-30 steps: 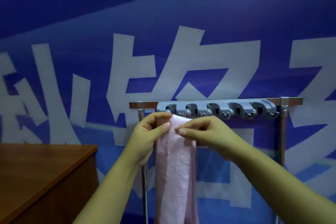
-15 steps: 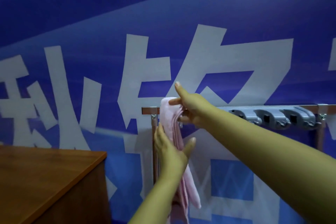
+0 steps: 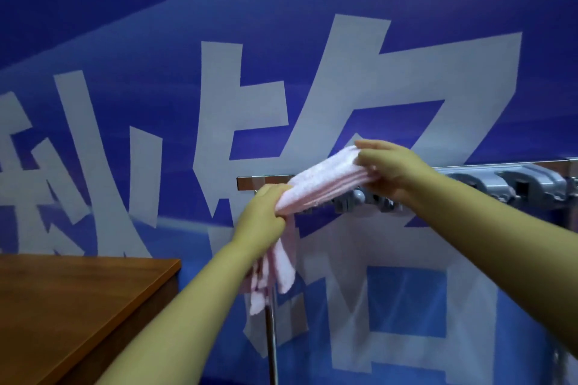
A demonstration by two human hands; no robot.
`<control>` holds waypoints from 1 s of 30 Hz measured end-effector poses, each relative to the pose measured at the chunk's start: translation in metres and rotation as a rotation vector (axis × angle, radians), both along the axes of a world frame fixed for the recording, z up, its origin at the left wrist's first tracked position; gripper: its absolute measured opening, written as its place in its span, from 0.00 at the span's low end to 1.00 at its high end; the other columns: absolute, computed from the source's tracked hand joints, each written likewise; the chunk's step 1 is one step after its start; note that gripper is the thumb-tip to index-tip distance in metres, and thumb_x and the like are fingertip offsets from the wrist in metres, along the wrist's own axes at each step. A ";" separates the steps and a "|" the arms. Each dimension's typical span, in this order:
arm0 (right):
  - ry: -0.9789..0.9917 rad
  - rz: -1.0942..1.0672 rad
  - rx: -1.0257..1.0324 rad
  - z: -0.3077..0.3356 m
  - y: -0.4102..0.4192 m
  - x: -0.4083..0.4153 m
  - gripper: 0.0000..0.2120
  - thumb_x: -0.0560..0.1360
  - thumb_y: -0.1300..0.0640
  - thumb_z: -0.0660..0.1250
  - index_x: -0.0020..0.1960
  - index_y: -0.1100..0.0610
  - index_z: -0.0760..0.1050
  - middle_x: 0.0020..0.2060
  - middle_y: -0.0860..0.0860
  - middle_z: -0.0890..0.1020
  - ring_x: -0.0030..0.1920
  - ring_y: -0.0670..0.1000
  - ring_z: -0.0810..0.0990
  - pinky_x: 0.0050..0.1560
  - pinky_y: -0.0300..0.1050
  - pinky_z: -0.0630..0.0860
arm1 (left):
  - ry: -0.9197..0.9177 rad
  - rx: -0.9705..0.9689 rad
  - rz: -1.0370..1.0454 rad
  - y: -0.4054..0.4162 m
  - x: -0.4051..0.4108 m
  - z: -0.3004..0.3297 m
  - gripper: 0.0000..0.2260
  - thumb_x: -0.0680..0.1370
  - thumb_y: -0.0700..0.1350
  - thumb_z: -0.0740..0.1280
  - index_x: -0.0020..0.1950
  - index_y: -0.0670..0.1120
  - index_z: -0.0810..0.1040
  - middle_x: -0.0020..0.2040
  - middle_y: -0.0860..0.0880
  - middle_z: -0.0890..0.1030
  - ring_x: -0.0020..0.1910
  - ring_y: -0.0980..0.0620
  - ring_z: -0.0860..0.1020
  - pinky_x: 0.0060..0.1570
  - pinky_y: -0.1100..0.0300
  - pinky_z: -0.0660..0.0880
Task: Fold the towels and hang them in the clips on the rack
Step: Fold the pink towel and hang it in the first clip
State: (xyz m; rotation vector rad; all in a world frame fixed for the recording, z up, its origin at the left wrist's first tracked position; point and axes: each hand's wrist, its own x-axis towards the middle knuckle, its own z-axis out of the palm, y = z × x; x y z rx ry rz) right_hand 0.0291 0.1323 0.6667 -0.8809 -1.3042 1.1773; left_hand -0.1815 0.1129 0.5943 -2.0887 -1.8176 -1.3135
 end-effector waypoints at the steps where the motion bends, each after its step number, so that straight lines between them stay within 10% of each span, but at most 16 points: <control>1: -0.043 0.029 -0.040 -0.011 -0.006 0.007 0.19 0.74 0.66 0.59 0.60 0.50 0.75 0.39 0.51 0.76 0.35 0.48 0.73 0.34 0.39 0.72 | 0.034 -0.012 -0.011 -0.001 -0.003 0.000 0.26 0.70 0.30 0.59 0.65 0.50 0.73 0.61 0.49 0.75 0.57 0.47 0.74 0.50 0.59 0.70; 17: 0.357 0.277 -0.544 -0.132 -0.017 -0.006 0.09 0.72 0.66 0.60 0.44 0.55 0.77 0.23 0.50 0.76 0.18 0.47 0.70 0.21 0.31 0.64 | 0.235 -0.048 -0.120 -0.006 -0.002 0.030 0.26 0.70 0.28 0.59 0.64 0.48 0.76 0.64 0.49 0.77 0.63 0.50 0.73 0.60 0.65 0.63; 21: 0.351 0.223 -0.605 -0.156 -0.009 -0.027 0.16 0.73 0.69 0.54 0.46 0.53 0.77 0.35 0.53 0.80 0.27 0.51 0.73 0.31 0.37 0.65 | 0.244 -0.041 -0.142 -0.009 0.006 0.020 0.27 0.69 0.27 0.59 0.64 0.47 0.75 0.63 0.51 0.75 0.63 0.52 0.71 0.59 0.69 0.61; 30: 0.279 0.228 -0.538 -0.170 0.001 -0.050 0.22 0.72 0.72 0.55 0.51 0.49 0.76 0.50 0.59 0.79 0.41 0.57 0.75 0.39 0.45 0.69 | -0.280 -0.107 -0.229 -0.020 0.020 -0.037 0.38 0.70 0.29 0.61 0.73 0.58 0.56 0.68 0.56 0.64 0.66 0.56 0.65 0.60 0.61 0.69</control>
